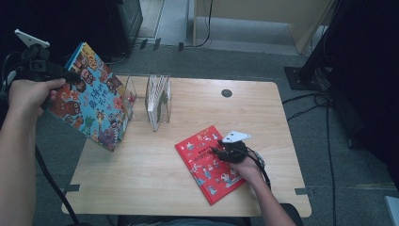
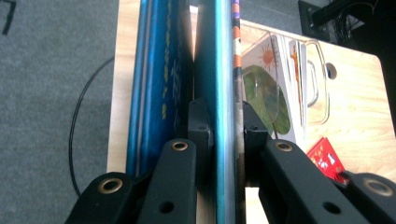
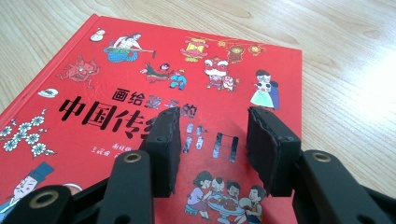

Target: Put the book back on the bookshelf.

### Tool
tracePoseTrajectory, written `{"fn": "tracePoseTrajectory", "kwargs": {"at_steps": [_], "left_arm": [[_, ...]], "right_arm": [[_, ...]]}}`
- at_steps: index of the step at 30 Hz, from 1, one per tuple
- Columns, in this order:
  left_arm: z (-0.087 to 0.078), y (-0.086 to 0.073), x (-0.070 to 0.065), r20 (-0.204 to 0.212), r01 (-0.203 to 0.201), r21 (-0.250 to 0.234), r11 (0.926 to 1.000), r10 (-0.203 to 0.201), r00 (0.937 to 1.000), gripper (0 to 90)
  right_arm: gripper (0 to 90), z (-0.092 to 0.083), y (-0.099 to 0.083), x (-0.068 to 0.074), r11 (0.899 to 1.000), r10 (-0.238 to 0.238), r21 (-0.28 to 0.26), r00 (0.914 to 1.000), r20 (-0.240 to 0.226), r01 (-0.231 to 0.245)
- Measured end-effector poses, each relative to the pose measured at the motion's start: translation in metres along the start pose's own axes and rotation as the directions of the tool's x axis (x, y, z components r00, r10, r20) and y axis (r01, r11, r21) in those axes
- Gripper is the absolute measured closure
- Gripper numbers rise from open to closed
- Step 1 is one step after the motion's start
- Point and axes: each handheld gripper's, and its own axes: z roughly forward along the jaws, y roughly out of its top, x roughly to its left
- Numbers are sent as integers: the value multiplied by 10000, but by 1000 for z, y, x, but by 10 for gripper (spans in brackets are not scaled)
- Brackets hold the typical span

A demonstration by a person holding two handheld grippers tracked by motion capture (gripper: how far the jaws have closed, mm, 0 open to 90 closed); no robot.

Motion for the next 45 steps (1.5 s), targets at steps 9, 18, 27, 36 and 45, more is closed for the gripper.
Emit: {"fn": "tracePoseTrajectory", "kwargs": {"at_steps": [9,18,27,36,45], "left_arm": [[24,6,-8,-210,-197,251,9995,202,9996,801],[14,3,-5,159,-383,-9,9993,383,9991,755],[-3,2,-1,693,-111,-115,9999,118,9975,592],[-23,-6,-14,690,-959,-143,9953,967,9929,558],[-11,-21,-41,812,-1886,145,9819,1868,9790,511]], "right_arm": [[555,0,0,0,10000,14,7,10000,-10,-14],[551,-1,-1,0,10000,-29,2,10000,-36,29],[550,-1,-1,0,10000,-40,-10,10000,-58,40],[547,-1,-1,-1,10000,4,-10,9999,-125,-5],[551,-5,0,-6,9995,315,74,9994,-120,-314]]}}
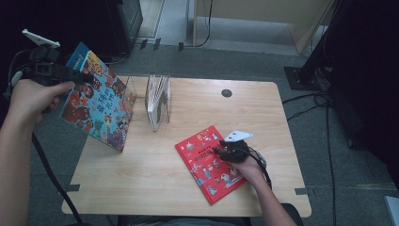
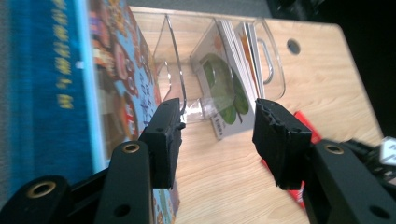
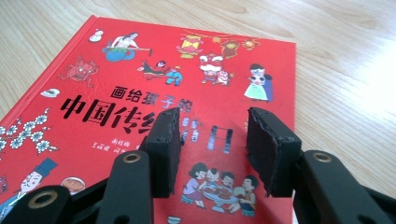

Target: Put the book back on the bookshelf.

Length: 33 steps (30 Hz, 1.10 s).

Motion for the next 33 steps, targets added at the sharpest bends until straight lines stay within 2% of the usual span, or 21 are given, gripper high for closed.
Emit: {"fn": "tracePoseTrajectory", "kwargs": {"at_steps": [1,4,6,8,13,17,19,23,27,33], "left_arm": [[1,0,-2,-6,-84,23,10000,84,10000,511],[6,-2,-10,523,-12,-5,10000,12,9986,513],[11,-3,-14,429,-176,82,9998,172,9989,512],[16,-4,-18,594,-180,97,9998,174,9981,509],[31,-12,-26,681,-461,241,9986,444,9967,504],[43,-20,-31,835,-546,371,9978,513,9952,496],[50,-24,-33,1062,-523,401,9978,478,9932,496],[60,-30,-39,849,-953,577,9938,902,9923,490],[67,-35,-43,1073,-980,497,9939,923,9899,492],[86,-48,-52,1279,-1199,753,9899,1097,9857,488]], "right_arm": [[553,-1,0,-1,10000,41,-17,10000,11,-40],[556,-3,1,-2,9999,109,-132,9999,50,-108],[557,-3,1,-3,9998,149,-155,9999,13,-148],[558,-4,1,-4,9997,190,-154,9998,42,-190],[559,-6,1,-4,9997,174,-165,9998,58,-173],[559,-8,1,-5,9996,219,-163,9997,105,-217],[559,-9,0,-6,9995,224,-224,9997,94,-222],[560,-11,-1,-7,9992,290,-289,9995,119,-287],[560,-13,-2,-9,9990,341,-302,9993,126,-337],[560,-15,-4,-9,9989,372,-275,9992,176,-367]]}}
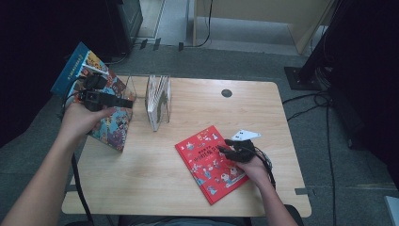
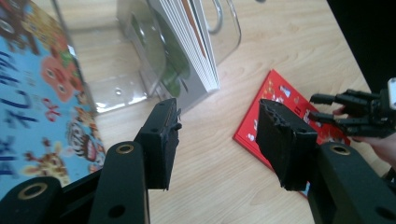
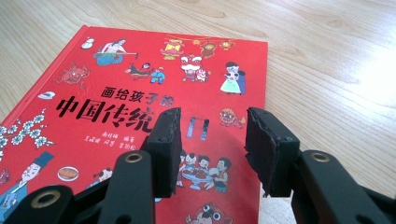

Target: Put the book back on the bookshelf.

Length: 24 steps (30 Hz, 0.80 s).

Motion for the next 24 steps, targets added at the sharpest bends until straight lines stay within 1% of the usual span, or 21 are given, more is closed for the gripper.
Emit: {"fn": "tracePoseTrajectory", "kwargs": {"at_steps": [2,4,6,8,10,12,16,18,21,22,24], "left_arm": [[8,-4,-1,33,-33,110,9999,33,10000,486],[15,-7,-3,-4,-85,118,9999,85,10000,487],[21,-10,-4,132,-95,164,9998,93,9999,489],[26,-13,-5,74,-182,184,9997,180,9998,492],[32,-15,-6,227,-196,244,9995,191,9996,493],[37,-18,-7,293,-236,317,9992,226,9993,492],[48,-22,-9,469,-242,406,9989,223,9987,494],[53,-24,-10,481,-248,463,9986,225,9986,507],[60,-27,-12,426,-384,567,9977,360,9984,532],[62,-28,-13,444,-409,547,9977,385,9983,547],[65,-30,-14,611,-415,530,9977,382,9974,567]], "right_arm": [[560,-1,-1,0,10000,64,35,10000,-9,-64],[560,-2,-2,0,10000,36,23,10000,9,-36],[561,-4,-3,0,10000,97,22,9999,40,-97],[561,-5,-4,0,9999,121,25,9999,82,-121],[561,-6,-5,-1,10000,84,7,9999,96,-84],[559,-8,-6,-1,9998,174,30,9998,114,-174],[558,-10,-8,-1,9998,184,46,9998,120,-184],[559,-12,-9,-2,9998,204,16,9997,142,-204],[559,-14,-11,-2,9997,250,-26,9995,184,-250],[560,-14,-12,-3,9997,258,-49,9995,207,-257],[561,-16,-13,-2,9995,316,-36,9992,226,-315]]}}
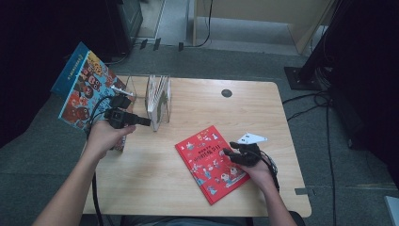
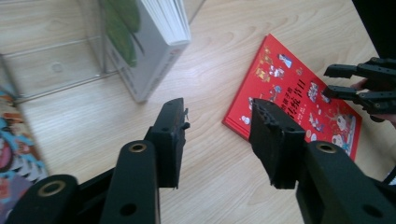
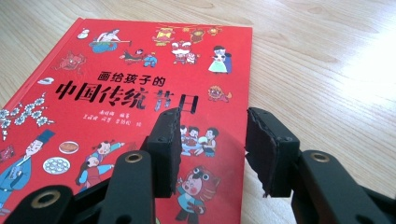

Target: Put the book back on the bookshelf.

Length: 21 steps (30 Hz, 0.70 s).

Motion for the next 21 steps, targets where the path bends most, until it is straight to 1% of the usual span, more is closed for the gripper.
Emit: {"fn": "tracePoseTrajectory", "kwargs": {"at_steps": [3,4,8,12,14,18,21], "left_arm": [[6,-3,-3,-50,-124,-12,9999,124,9999,605],[7,-4,-4,-38,-160,-83,9998,160,9999,607],[13,-9,-6,-12,-277,-197,9994,277,9996,677],[19,-14,-9,-218,-468,-253,9986,462,9987,699],[23,-17,-9,-18,-396,-299,9988,396,9992,715],[31,-22,-11,-2,-453,-328,9984,453,9990,745],[37,-25,-13,50,-510,-211,9985,511,9987,774]], "right_arm": [[565,-1,-2,0,10000,-3,-7,10000,17,3],[566,-2,-2,0,10000,-7,-18,10000,26,7],[578,-4,-4,-1,10000,37,-45,10000,52,-37],[595,-7,-5,-2,9999,64,-99,9999,100,-63],[605,-8,-6,-2,10000,48,-64,9999,135,-47],[633,-11,-8,-2,9999,58,-87,9999,126,-57],[666,-13,-10,-3,10000,28,-51,9999,117,-28]]}}
